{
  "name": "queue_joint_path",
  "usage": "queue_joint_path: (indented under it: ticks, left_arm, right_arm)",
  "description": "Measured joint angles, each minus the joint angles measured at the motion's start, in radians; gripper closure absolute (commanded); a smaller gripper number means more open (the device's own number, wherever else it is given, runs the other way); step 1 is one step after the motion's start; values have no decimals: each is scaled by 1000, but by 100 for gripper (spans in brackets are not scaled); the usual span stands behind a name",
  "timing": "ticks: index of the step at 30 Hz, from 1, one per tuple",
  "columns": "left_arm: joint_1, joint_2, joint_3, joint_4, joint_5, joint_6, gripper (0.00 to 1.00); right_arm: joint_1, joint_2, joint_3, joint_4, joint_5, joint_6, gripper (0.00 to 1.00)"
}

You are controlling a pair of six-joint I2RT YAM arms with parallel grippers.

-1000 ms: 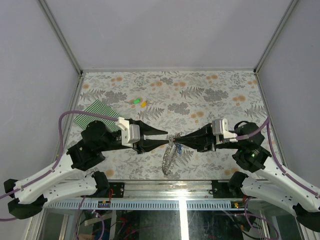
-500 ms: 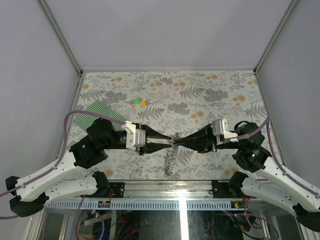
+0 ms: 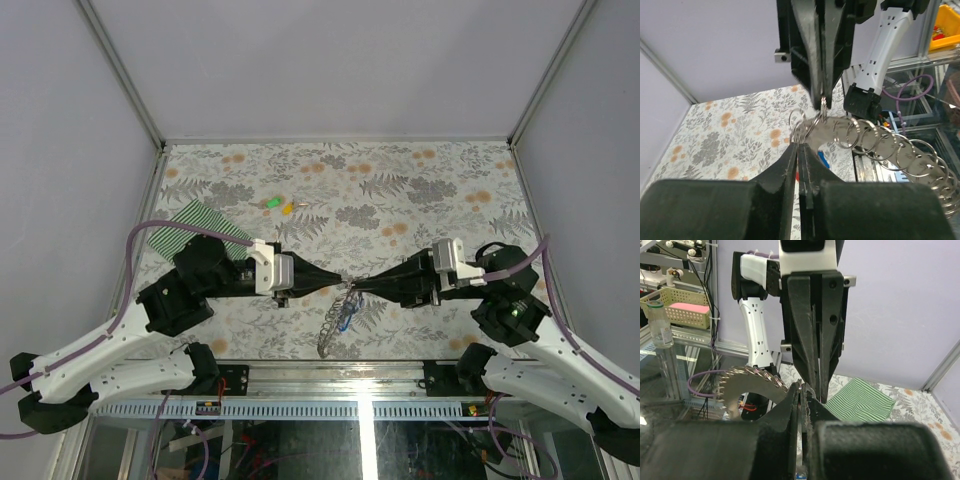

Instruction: Put the keys on the keyring

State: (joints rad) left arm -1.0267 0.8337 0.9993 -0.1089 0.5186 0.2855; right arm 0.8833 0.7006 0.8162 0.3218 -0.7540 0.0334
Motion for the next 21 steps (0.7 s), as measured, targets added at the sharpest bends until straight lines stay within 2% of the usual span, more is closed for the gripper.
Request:
queue_joint_path:
  ticks: [2, 9, 12, 15, 21]
  left_arm:
    - [0, 0, 0, -6, -17, 0, 100]
    - [0, 0, 0, -6, -83, -29, 99]
    - [0, 2, 0, 5, -92, -50, 79]
    - [0, 2, 0, 8, -77, -52, 69]
    - [0, 2, 0, 10, -20, -24, 64]
  right_arm:
    - [0, -9, 8, 0, 0, -1, 100]
    - [0, -30, 21, -7, 0, -17, 100]
    - [0, -32, 22, -26, 0, -27, 100]
    - [0, -32, 22, -47, 0, -35, 100]
    - [0, -32, 23, -58, -1, -37, 100]
